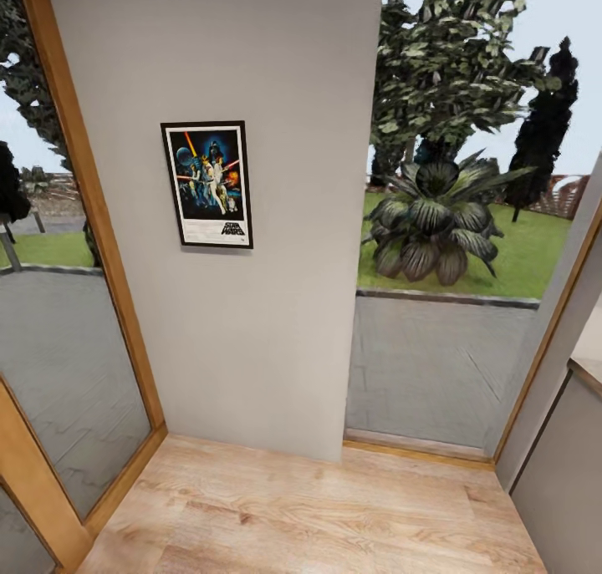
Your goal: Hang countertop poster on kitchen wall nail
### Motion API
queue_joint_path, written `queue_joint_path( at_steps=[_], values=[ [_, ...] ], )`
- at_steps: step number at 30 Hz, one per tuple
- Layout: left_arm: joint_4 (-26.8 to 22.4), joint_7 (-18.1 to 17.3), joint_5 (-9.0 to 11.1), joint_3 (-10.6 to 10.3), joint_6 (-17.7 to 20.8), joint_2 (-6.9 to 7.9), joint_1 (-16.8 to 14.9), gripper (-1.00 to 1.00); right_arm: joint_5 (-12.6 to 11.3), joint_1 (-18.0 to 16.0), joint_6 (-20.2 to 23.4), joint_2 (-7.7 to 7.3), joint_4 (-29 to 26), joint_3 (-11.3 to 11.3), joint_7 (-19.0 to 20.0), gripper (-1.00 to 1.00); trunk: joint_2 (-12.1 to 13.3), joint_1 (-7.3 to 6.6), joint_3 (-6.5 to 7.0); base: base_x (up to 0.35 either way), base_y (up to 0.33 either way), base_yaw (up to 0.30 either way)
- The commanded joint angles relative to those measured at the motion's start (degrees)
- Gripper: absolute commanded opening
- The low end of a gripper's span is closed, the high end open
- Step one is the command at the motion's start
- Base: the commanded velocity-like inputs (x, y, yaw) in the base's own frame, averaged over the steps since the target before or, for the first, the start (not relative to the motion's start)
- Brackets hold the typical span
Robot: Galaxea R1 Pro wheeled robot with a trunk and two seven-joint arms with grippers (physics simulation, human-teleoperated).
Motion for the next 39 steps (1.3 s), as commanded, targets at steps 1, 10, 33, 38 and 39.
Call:
queue_joint_path(
  at_steps=[1, 10, 33, 38, 39],
  values=[
    [0.0, -0.4, 0.6, 0.1, 0.1, 0.00, 0.0, 1.00, 0.5, 0.0, -0.3, -0.08, 0.2, -0.4, 0.3, 1.00, 0.0, 0.02, 0.00, 0.000, 0.000, 0.000],
    [0.2, -0.4, 0.5, 0.0, 0.1, -0.03, 0.0, 1.00, 0.7, 0.0, -0.4, -0.20, 3.1, 0.1, -0.1, 1.00, 0.0, 0.02, -0.01, 0.000, 0.000, 0.000],
    [5.1, -0.4, 0.5, -0.1, 0.1, -0.18, 0.0, 1.00, 0.5, 0.0, -0.2, 0.29, 20.3, 0.0, -21.4, 1.00, 0.0, 0.02, -0.01, 0.000, 0.000, 0.000],
    [5.2, -0.4, 0.6, -0.1, 0.2, -0.18, 0.0, 1.00, 0.5, 0.0, -0.2, 0.29, 20.4, 0.1, -21.5, 1.00, 0.0, 0.02, -0.01, 0.000, 0.000, 0.000],
    [5.2, -0.4, 0.6, -0.1, 0.2, -0.18, 0.0, 1.00, 0.5, 0.0, -0.2, 0.29, 20.4, 0.0, -21.5, 1.00, 0.0, 0.02, -0.01, 0.000, 0.000, 0.000]
  ],
)
